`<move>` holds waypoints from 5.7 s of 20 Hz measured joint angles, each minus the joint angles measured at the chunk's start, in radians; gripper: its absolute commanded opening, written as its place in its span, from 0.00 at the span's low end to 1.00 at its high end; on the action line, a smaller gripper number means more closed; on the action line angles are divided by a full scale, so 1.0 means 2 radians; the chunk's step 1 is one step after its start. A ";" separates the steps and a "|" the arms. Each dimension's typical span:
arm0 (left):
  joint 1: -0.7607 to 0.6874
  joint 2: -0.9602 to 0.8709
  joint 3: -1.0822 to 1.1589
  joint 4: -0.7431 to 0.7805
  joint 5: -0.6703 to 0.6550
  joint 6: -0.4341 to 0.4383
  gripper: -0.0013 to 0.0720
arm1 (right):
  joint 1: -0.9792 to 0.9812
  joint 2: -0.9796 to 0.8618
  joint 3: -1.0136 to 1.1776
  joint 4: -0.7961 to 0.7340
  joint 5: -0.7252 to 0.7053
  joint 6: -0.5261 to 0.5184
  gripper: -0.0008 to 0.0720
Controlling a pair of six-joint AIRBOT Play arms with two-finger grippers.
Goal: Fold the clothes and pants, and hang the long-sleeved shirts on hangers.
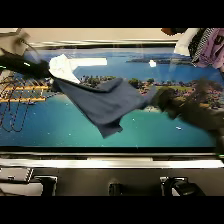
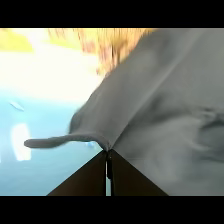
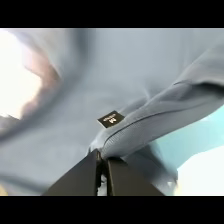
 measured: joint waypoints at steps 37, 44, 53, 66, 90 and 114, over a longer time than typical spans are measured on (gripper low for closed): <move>-0.085 -0.141 -0.082 0.109 0.152 -0.060 0.39 | -0.050 -0.496 0.325 -0.041 -0.107 -0.050 0.64; -0.034 -0.094 -0.070 0.136 0.072 -0.046 0.46 | -0.155 -0.436 0.320 -0.064 -0.205 -0.218 0.63; 0.036 0.047 -0.201 0.137 0.051 -0.045 0.45 | -0.269 -0.369 0.129 0.002 -0.235 -0.384 0.63; 0.037 0.068 -0.253 0.136 0.055 -0.059 0.45 | -0.278 -0.394 0.067 0.120 -0.168 -0.445 0.62; 0.076 0.296 -0.689 0.040 0.101 -0.104 0.46 | -0.278 -0.402 0.065 0.127 -0.202 -0.455 0.05; 0.069 0.310 -0.823 -0.116 0.184 -0.036 0.46 | -0.278 -0.401 0.065 0.130 -0.200 -0.447 0.05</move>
